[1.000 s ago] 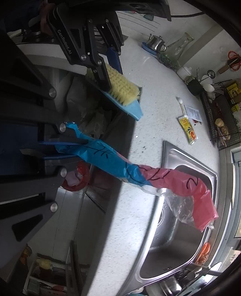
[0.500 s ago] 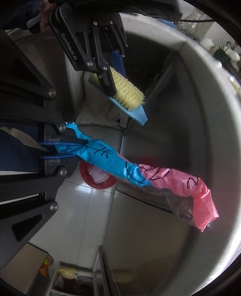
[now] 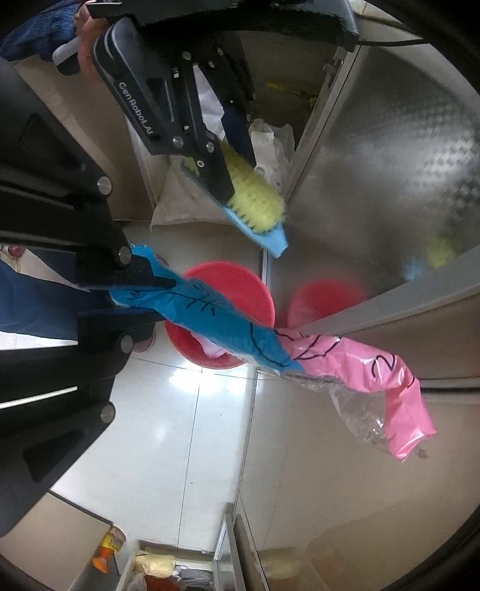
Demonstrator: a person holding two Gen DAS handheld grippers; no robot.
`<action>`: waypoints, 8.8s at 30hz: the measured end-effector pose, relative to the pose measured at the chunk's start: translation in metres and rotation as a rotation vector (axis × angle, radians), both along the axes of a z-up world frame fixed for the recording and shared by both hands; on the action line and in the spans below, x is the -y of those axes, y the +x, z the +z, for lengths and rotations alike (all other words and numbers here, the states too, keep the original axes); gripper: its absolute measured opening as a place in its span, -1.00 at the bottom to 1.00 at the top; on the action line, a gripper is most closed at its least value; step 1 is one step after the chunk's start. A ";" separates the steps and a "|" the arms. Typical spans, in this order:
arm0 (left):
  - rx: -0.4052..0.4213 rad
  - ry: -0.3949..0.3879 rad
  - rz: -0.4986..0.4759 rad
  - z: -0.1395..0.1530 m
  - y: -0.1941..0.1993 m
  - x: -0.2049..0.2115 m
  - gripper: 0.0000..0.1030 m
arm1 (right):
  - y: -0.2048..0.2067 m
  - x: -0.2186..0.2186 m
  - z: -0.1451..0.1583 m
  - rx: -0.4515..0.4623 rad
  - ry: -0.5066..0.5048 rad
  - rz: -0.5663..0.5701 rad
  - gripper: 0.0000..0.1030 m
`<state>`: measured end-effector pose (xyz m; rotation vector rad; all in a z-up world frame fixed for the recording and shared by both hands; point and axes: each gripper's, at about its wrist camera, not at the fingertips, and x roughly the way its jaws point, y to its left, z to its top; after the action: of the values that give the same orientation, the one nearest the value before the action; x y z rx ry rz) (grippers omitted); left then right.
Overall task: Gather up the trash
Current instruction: 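Carry the brush and bag down toward the red bin, then open the left tool over the bin while the right tool releases the bag, then raise both tools back up to the counter, then grasp the yellow Angel yeast packet with the right tool, then grasp the white leaflet with the left tool while the right tool holds the packet, then carry the leaflet and packet down toward the red bin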
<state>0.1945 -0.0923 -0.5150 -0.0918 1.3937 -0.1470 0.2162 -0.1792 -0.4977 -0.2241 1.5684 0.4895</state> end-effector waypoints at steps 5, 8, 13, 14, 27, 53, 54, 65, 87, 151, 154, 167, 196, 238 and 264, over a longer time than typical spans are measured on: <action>0.018 -0.025 -0.010 0.007 0.001 -0.002 0.63 | -0.005 0.001 0.000 -0.005 0.001 -0.008 -0.86; 0.023 -0.037 -0.010 0.013 0.001 -0.004 0.72 | -0.010 0.003 0.005 -0.005 0.006 -0.014 -0.86; 0.061 0.010 -0.011 0.033 -0.002 -0.006 1.00 | -0.014 0.007 0.011 -0.007 0.015 -0.007 -0.86; 0.063 0.002 -0.001 0.037 -0.004 -0.009 1.00 | -0.012 0.007 0.011 -0.007 0.016 0.000 -0.86; 0.034 0.045 0.102 0.026 -0.014 -0.050 1.00 | -0.010 -0.015 -0.012 0.010 -0.004 0.111 -0.74; 0.099 0.095 0.172 0.202 -0.049 -0.052 1.00 | -0.032 -0.013 0.151 0.098 0.083 0.100 0.74; 0.109 0.105 0.173 0.214 -0.050 -0.052 1.00 | -0.032 -0.011 0.166 0.131 0.086 0.082 0.86; 0.253 0.165 0.223 0.329 -0.058 -0.060 1.00 | -0.028 -0.021 0.251 0.217 0.178 0.075 0.99; 0.344 0.256 0.342 0.402 -0.003 -0.135 1.00 | 0.041 -0.090 0.319 0.328 0.281 0.244 0.99; 0.089 0.046 0.349 0.258 0.175 -0.424 1.00 | 0.220 -0.330 0.196 0.149 -0.129 -0.196 0.00; 0.087 0.039 0.362 0.260 0.172 -0.421 1.00 | 0.208 -0.328 0.197 0.146 -0.108 -0.152 -0.12; 0.082 0.002 0.372 0.256 0.209 -0.396 1.00 | 0.215 -0.301 0.205 0.134 -0.071 -0.155 -0.22; 0.070 0.032 0.302 0.257 0.276 -0.371 -0.23 | 0.228 -0.302 0.208 0.123 -0.015 -0.098 -0.22; 0.185 0.008 0.121 0.333 0.202 -0.274 -1.00 | 0.188 -0.223 0.275 0.186 0.154 -0.127 -0.22; 0.244 0.058 0.102 0.345 0.035 -0.091 -1.00 | 0.038 -0.063 0.318 0.247 0.215 -0.139 -0.22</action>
<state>0.2299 -0.0012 -0.1700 -0.0938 1.1462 -0.0311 0.2547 -0.1160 -0.1796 -0.0100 1.2702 0.4973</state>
